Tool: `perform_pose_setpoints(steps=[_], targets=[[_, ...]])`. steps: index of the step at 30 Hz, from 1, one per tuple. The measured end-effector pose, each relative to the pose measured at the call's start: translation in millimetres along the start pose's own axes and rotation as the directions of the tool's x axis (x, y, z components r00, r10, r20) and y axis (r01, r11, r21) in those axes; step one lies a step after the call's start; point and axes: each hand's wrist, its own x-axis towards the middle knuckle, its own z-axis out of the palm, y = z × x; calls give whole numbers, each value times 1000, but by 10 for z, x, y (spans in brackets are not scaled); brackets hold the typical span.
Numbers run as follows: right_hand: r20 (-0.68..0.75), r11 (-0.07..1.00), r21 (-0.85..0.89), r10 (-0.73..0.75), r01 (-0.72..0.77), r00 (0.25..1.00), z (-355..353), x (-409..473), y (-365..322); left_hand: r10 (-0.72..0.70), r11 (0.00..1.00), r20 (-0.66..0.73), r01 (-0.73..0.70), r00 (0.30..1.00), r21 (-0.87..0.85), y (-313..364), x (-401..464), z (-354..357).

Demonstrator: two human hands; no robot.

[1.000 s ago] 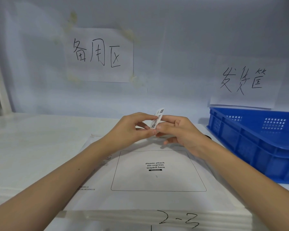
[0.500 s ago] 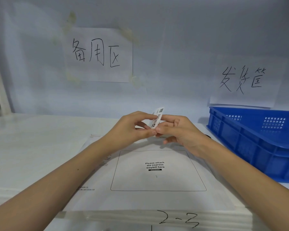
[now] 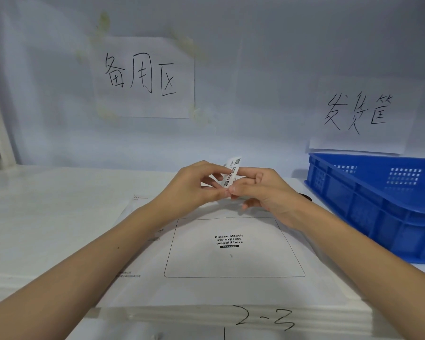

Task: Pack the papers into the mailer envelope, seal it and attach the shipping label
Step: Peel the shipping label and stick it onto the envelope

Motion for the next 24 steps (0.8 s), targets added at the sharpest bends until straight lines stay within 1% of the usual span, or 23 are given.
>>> perform_pose_setpoints(steps=[3, 7, 9, 12, 15, 20, 24], targets=[[-6, 1000, 3, -7, 7, 1000, 0, 1, 0, 4, 1000, -10, -4, 1000, -2, 4, 5, 5], [-29, 1000, 6, -3, 4, 1000, 4, 8, 3, -19, 998, 7, 19, 1000, -54, 26, 0, -2], [-63, 1000, 6, -1, 2, 998, 6, 13, 4, -25, 997, 17, 27, 1000, -75, 35, -4, -4], [-129, 1000, 18, 5, -3, 992, 7, 21, 8, -20, 995, -3, 20, 1000, -96, 43, -9, -2], [-162, 1000, -20, -11, 8, 987, 4, 28, 14, -5, 997, -23, 3, 1000, -82, 34, -12, 5], [-152, 997, -72, -44, 33, 987, 13, 23, 25, 14, 999, -15, -14, 1000, -42, 18, -4, 10], [-131, 995, -93, -47, 35, 990, 19, 18, 17, 28, 998, -15, -29, 999, -49, 16, -5, 1]])
